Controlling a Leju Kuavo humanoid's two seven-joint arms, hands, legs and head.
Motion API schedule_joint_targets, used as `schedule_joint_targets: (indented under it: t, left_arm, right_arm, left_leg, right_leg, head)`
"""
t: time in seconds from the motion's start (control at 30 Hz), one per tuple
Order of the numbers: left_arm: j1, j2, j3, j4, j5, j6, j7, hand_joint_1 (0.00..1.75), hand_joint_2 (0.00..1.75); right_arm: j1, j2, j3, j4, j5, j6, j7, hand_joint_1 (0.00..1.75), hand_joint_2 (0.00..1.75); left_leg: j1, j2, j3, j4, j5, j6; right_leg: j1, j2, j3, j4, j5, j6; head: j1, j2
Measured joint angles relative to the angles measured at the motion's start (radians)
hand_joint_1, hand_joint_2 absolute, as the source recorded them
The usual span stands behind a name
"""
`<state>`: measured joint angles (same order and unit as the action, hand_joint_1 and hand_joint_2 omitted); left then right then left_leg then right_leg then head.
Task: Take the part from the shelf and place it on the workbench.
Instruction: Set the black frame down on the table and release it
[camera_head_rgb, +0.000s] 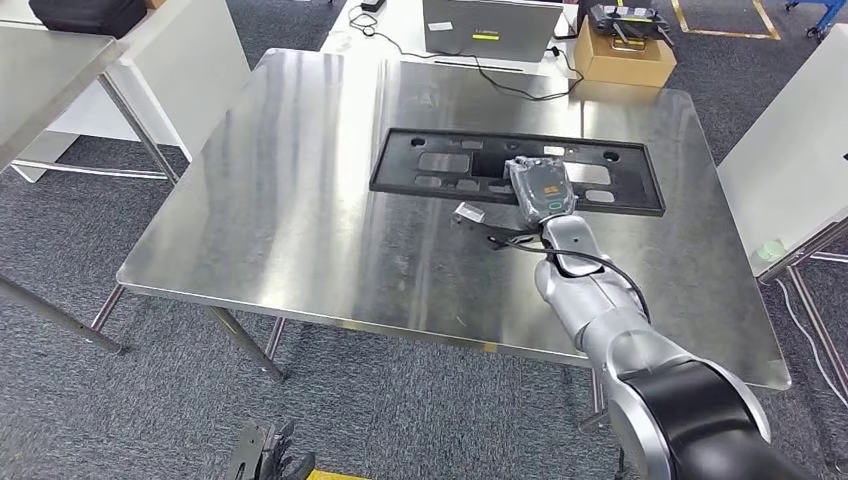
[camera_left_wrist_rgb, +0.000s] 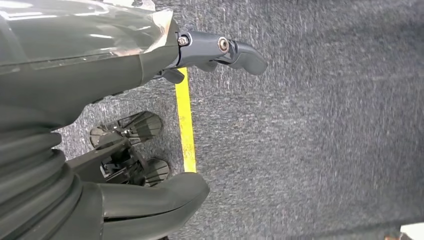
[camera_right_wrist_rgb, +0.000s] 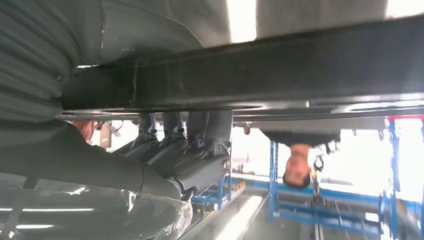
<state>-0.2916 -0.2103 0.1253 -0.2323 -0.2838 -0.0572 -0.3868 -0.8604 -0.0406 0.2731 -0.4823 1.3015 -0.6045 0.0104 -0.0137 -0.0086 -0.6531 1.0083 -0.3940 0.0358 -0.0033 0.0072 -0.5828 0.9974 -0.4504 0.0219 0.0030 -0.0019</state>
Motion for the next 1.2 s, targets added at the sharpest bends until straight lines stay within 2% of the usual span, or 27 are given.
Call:
schedule_joint_targets:
  t: [0.23, 0.47, 0.6, 0.63, 0.77, 1.2]
  left_arm:
    - [-0.002, -0.009, -0.010, 0.000, -0.005, 0.007, 0.012, 0.00, 1.75]
    - [-0.005, -0.012, -0.010, 0.000, 0.000, 0.008, 0.024, 0.00, 1.75]
    - [-0.006, -0.012, -0.010, 0.000, 0.003, 0.013, 0.031, 0.00, 1.75]
    - [-0.006, -0.012, -0.010, 0.000, 0.004, 0.014, 0.033, 0.00, 1.75]
    - [-0.006, -0.013, -0.010, 0.000, 0.011, 0.023, 0.047, 0.00, 0.00]
    - [-0.010, -0.012, -0.010, 0.000, -0.008, 0.029, 0.087, 0.00, 0.00]
  right_arm:
    - [0.025, 0.027, 0.043, 0.060, 0.048, 0.010, 0.054, 1.75, 1.75]
    - [0.026, 0.040, 0.060, 0.093, 0.062, 0.028, 0.065, 1.75, 1.75]
    - [0.028, 0.045, 0.066, 0.104, 0.073, 0.037, 0.073, 0.00, 0.00]
    - [0.028, 0.046, 0.067, 0.106, 0.074, 0.038, 0.073, 0.00, 0.00]
    - [0.028, 0.052, 0.072, 0.115, 0.077, 0.039, 0.073, 0.00, 0.00]
    - [0.025, 0.055, 0.072, 0.130, 0.070, 0.031, 0.060, 0.00, 0.00]
  left_leg:
    - [-0.004, 0.000, 0.000, 0.000, 0.001, 0.007]
    - [-0.005, 0.000, 0.000, 0.000, 0.002, 0.010]
    - [-0.005, 0.000, 0.000, 0.000, 0.002, 0.010]
    - [-0.005, 0.000, 0.000, 0.000, 0.002, 0.010]
    - [-0.005, 0.000, 0.000, 0.000, 0.002, 0.010]
    - [-0.004, 0.000, 0.000, 0.000, 0.002, 0.010]
  right_leg:
    - [-0.005, 0.000, 0.001, -0.004, 0.002, 0.010]
    - [-0.007, 0.000, 0.001, -0.004, 0.003, 0.012]
    - [-0.007, 0.000, 0.001, -0.004, 0.003, 0.012]
    - [-0.007, 0.000, 0.001, -0.004, 0.003, 0.012]
    - [-0.007, 0.000, 0.001, -0.004, 0.003, 0.012]
    - [-0.007, 0.000, 0.001, -0.004, 0.003, 0.012]
  head:
    - [0.000, 0.000]
    - [0.000, 0.000]
    - [0.000, 0.000]
    - [0.000, 0.000]
    - [0.000, 0.000]
    - [0.000, 0.000]
